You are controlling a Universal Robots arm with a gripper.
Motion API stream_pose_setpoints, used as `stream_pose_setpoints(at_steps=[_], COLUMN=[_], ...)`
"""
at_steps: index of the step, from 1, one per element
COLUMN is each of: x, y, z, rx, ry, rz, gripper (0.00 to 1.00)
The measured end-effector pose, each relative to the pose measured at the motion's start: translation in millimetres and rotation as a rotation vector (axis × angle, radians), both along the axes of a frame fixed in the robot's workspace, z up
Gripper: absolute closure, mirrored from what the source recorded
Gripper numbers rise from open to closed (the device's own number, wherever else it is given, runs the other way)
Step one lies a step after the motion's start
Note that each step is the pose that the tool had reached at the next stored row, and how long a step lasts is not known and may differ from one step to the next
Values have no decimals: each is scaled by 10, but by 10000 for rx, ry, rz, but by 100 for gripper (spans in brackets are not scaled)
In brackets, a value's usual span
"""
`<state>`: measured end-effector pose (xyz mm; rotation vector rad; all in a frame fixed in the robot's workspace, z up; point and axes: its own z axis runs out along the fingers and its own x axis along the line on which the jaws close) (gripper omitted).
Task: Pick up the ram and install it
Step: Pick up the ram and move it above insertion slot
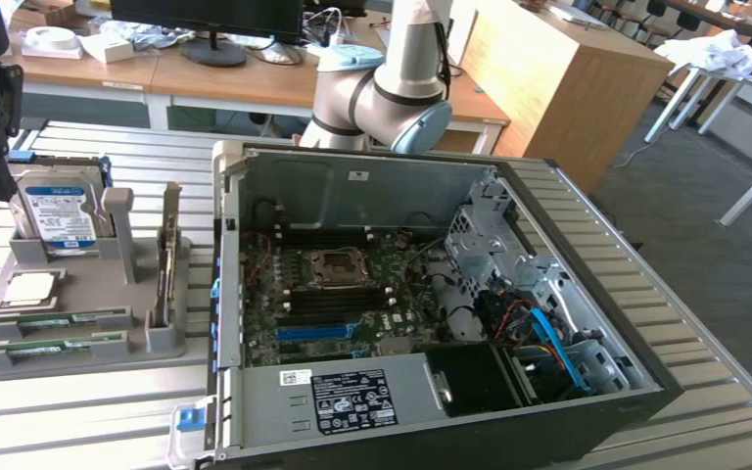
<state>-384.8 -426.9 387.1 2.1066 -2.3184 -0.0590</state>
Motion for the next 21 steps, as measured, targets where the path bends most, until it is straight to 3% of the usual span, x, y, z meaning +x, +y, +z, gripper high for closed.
stream_pose_setpoints(at_steps=[15,18,20,21], x=[0,0,0,0], y=[0,0,0,0], z=[0,0,0,0], rx=[0,0,0,0], ry=[0,0,0,0], rz=[45,45,45,45], gripper=[90,84,71,71])
